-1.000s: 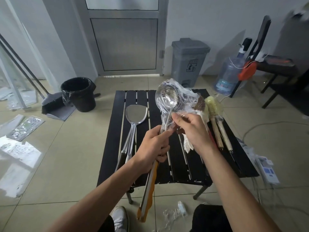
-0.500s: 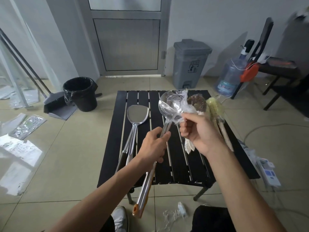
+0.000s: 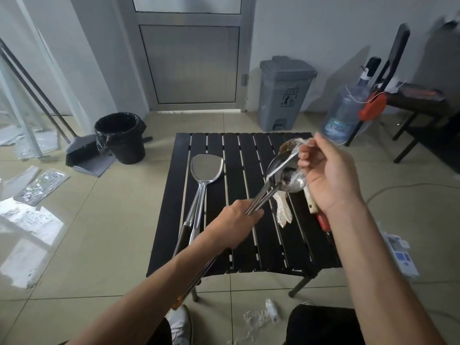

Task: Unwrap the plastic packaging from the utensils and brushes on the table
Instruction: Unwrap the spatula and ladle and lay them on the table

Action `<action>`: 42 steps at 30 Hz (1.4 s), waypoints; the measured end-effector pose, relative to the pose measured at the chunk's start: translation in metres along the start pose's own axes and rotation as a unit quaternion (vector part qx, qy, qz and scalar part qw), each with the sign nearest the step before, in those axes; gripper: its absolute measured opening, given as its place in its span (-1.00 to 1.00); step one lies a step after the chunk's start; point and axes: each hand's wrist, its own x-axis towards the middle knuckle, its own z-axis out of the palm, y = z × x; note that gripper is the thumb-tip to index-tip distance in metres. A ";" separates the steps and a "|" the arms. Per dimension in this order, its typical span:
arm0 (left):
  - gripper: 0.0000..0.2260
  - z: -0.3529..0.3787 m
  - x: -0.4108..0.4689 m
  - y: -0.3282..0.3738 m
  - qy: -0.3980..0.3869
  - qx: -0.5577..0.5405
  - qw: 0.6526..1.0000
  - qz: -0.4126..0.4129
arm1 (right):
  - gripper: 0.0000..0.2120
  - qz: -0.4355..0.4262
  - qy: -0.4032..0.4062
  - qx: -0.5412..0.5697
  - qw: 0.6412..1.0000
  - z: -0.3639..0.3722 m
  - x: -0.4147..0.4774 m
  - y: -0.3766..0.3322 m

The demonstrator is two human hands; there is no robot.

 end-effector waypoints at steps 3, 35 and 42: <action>-0.71 -0.010 -0.001 0.009 -0.018 0.031 0.999 0.001 | -0.76 -0.030 0.035 -0.021 0.999 -0.006 0.006 -0.009; -0.67 0.005 -0.002 -0.003 -0.017 0.141 0.988 -0.054 | -0.88 -0.395 -0.090 -0.650 0.643 -0.034 0.014 0.044; -0.83 0.005 -0.008 -0.002 0.014 0.191 0.981 -0.008 | -0.86 -0.319 -0.003 -0.669 0.671 -0.023 0.011 0.042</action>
